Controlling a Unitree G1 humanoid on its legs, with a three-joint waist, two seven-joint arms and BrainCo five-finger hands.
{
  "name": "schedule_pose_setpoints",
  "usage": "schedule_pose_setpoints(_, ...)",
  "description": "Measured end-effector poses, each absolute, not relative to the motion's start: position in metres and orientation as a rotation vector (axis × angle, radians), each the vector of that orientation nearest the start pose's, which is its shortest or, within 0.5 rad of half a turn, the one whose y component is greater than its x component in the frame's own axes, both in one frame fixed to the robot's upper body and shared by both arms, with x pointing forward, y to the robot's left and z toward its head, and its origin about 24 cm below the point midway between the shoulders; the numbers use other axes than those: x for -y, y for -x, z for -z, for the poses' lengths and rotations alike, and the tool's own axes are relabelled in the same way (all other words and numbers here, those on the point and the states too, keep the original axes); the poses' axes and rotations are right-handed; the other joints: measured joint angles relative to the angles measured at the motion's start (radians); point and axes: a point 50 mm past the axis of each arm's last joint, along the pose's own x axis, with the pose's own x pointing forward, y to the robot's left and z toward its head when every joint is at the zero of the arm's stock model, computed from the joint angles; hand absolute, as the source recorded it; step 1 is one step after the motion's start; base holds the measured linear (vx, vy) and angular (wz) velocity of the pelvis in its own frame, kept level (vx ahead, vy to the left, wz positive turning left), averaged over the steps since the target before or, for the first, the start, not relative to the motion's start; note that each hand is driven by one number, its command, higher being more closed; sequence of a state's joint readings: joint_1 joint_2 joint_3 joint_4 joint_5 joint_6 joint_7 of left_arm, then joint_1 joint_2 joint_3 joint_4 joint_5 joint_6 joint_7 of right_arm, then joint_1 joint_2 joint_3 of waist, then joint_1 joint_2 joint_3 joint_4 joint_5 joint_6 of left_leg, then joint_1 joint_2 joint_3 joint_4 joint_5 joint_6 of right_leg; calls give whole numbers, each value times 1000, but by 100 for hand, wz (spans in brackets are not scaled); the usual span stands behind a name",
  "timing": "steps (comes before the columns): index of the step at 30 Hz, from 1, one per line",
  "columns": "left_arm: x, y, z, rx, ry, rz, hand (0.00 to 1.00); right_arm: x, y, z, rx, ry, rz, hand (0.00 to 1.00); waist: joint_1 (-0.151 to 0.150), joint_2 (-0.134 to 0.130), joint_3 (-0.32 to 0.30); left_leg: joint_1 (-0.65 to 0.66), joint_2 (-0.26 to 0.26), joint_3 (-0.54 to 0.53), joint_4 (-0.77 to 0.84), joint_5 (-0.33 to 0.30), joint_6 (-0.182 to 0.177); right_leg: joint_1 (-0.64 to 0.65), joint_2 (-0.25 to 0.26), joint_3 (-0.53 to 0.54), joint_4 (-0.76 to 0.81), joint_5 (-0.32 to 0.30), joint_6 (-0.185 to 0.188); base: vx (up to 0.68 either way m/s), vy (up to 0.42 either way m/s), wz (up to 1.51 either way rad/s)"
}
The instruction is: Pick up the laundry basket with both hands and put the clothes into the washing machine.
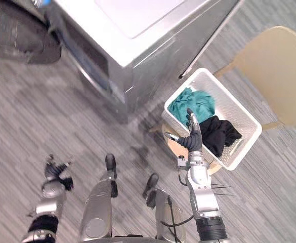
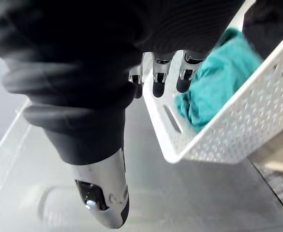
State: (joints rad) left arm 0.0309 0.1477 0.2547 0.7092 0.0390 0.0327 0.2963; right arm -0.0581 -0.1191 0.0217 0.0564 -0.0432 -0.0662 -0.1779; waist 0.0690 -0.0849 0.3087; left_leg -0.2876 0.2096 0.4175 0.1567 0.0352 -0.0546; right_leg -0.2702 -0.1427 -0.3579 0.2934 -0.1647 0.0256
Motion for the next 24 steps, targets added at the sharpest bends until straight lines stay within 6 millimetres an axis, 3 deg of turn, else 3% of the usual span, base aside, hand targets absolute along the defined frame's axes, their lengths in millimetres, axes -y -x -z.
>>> schedule_pose_setpoints(2, -256, -157, 111, -802, -202, -539, 0, 182, -258, -44, 40, 176, 170, 0, -14, 28, -21, 43, 16, 12, -7, -8, -10, 32, 19, 8, -29, 39, 3, 63, -33, -58)
schedule_pose_setpoints(5, -248, -149, 120, -854, -217, -485, 0, 190, -250, -35, 3, 189, 198, 0, -56, 47, -48, 105, 25, 34, -38, -8, -10, 90, 40, 12, -83, 52, 3, 83, -29, -29)
schedule_pose_setpoints(6, -244, -146, 123, -873, -219, -462, 0, 193, -244, -30, -18, 209, 206, 0, -60, 56, -55, 136, 41, 50, -27, -24, -31, 118, 54, 27, -98, 51, 4, 102, -41, -38)
schedule_pose_setpoints(8, -242, -141, 126, -893, -223, -445, 0, 192, -237, -22, -49, 228, 196, 0, -56, 60, -64, 136, 93, 72, 90, -67, -40, 152, 72, 57, -118, 36, 1, 89, -65, -60)
schedule_pose_setpoints(10, -238, -132, 132, -929, -228, -419, 0, 185, -235, -19, -58, 252, 162, 0, -52, 62, -65, 84, 153, 18, 303, -70, -18, 183, 92, 100, -124, 38, -14, 52, -112, -74)
schedule_pose_setpoints(11, -234, -123, 137, -964, -220, -408, 0, 181, -236, -19, -56, 263, 141, 0, -53, 75, -72, 54, 165, -77, 408, -50, 10, 203, 108, 137, -127, 40, -20, 111, -78, -84)
schedule_pose_setpoints(12, -230, -116, 141, -987, -213, -400, 0, 181, -236, -19, -54, 278, 130, 0, -52, 84, -78, 5, 155, -176, 498, -51, 24, 230, 110, 178, -139, 45, -36, 143, -23, -84)
schedule_pose_setpoints(13, -227, -114, 142, -997, -215, -388, 0, 180, -236, -19, -54, 279, 128, 0, -52, 83, -79, -3, 133, -212, 514, -93, 8, 233, 107, 199, -141, 46, -38, 159, 73, -84)
schedule_pose_setpoints(15, -220, -109, 146, -1015, -225, -337, 0, 184, -240, -22, -45, 327, 122, 0, -50, 98, -86, -14, 11, -340, 443, -202, -36, 231, 96, 272, -141, 50, -37, 115, 75, -88)
schedule_pose_setpoints(17, -216, -107, 147, -1023, -229, -312, 0, 187, -244, -16, -71, 372, 117, 0, -49, 110, -93, 18, -55, -411, 262, -194, -50, 231, 98, 302, -135, 57, -28, 111, 147, -84)
schedule_pose_setpoints(18, -212, -106, 148, -1023, -233, -291, 0, 190, -246, -12, -94, 420, 110, 0, -46, 138, -104, 37, -59, -429, 159, -131, -80, 230, 121, 320, -134, 58, -17, 109, 171, -87)
schedule_pose_setpoints(19, -210, -106, 148, -1022, -232, -284, 0, 192, -247, -12, -98, 439, 102, 0, -45, 151, -105, 39, -54, -430, 146, -107, -40, 231, 136, 335, -133, 55, -11, 135, 247, -77)
schedule_pose_setpoints(21, -216, -116, 145, -997, -270, -254, 0, 187, -249, -8, -114, 482, 66, 0, -54, 111, -106, 38, -85, -394, 153, -114, -30, 212, 93, 353, -126, 49, 24, 105, 218, -36)
schedule_pose_setpoints(24, -214, -121, 144, -984, -273, -236, 0, 180, -262, -15, -83, 542, 7, 0, -48, 113, -102, 35, -115, -346, 156, -128, -6, 183, 53, 384, -113, 39, 56, 27, 166, -31)
